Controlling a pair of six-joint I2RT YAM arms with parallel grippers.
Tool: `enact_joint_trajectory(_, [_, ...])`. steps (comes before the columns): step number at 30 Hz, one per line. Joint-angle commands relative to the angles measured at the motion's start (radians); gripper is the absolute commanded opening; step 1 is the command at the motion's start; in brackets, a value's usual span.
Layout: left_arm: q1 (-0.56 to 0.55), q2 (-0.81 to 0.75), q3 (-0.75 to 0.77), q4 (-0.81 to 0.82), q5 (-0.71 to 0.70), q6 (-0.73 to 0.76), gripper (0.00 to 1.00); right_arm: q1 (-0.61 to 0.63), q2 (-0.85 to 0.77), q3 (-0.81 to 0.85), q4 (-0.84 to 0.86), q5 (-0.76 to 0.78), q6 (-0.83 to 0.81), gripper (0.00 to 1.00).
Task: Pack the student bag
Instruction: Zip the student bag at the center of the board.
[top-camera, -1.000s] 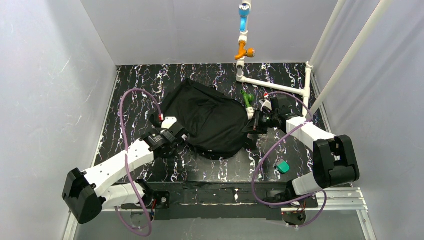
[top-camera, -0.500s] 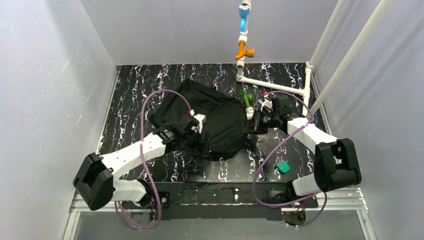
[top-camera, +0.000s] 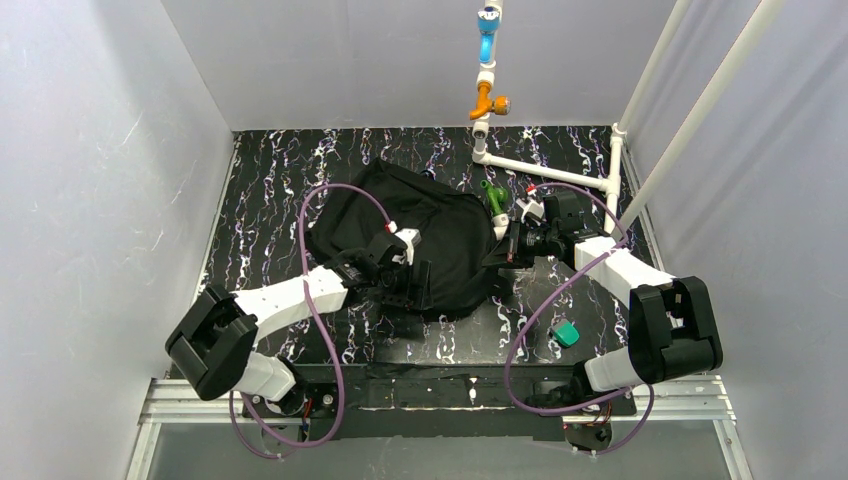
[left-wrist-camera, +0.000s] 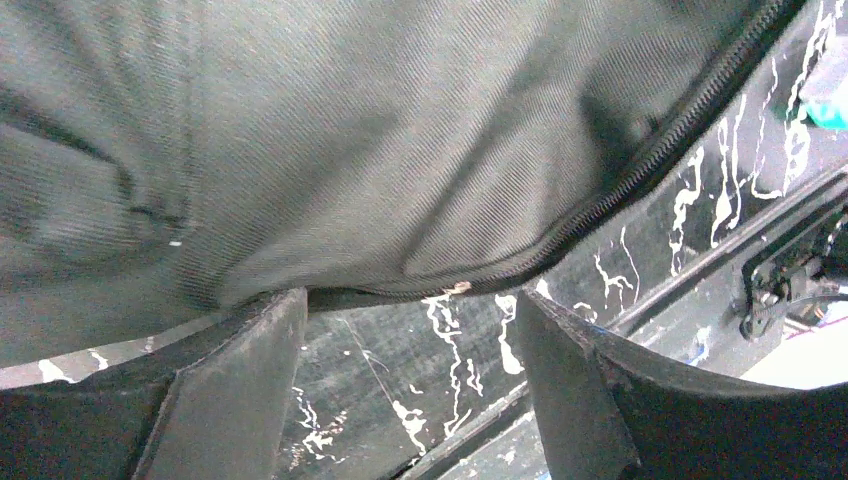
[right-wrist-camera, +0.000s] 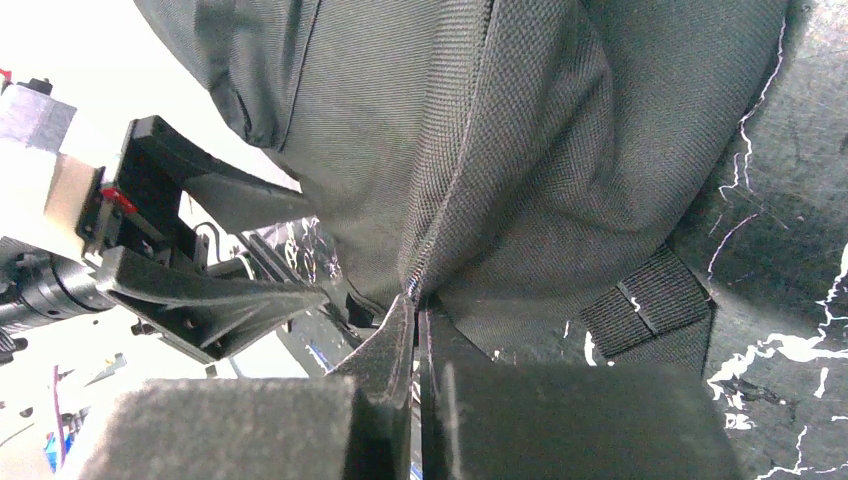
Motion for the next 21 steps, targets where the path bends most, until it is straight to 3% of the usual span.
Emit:
enact_joint_trajectory(1, [-0.04,-0.049,-0.043,0.056,0.06,-0.046,0.76,0.016,-0.028,-0.017,0.039,-0.054,0.018,0.03])
enact_joint_trajectory(7, [-0.048,-0.097,-0.092,0.045,0.019,-0.054,0.86,0.018,-0.023,-0.019,0.042,-0.06,0.02,0.01])
enact_joint_trajectory(11, [-0.048,-0.098,-0.1,0.073,0.039,-0.052,0.85,0.018,-0.025,-0.027,0.049,-0.055,0.025,0.01])
enact_joint_trajectory(21, [-0.068,-0.019,-0.08,0.103,0.036,-0.01,0.62,0.028,-0.026,-0.023,0.056,-0.055,0.038,0.01])
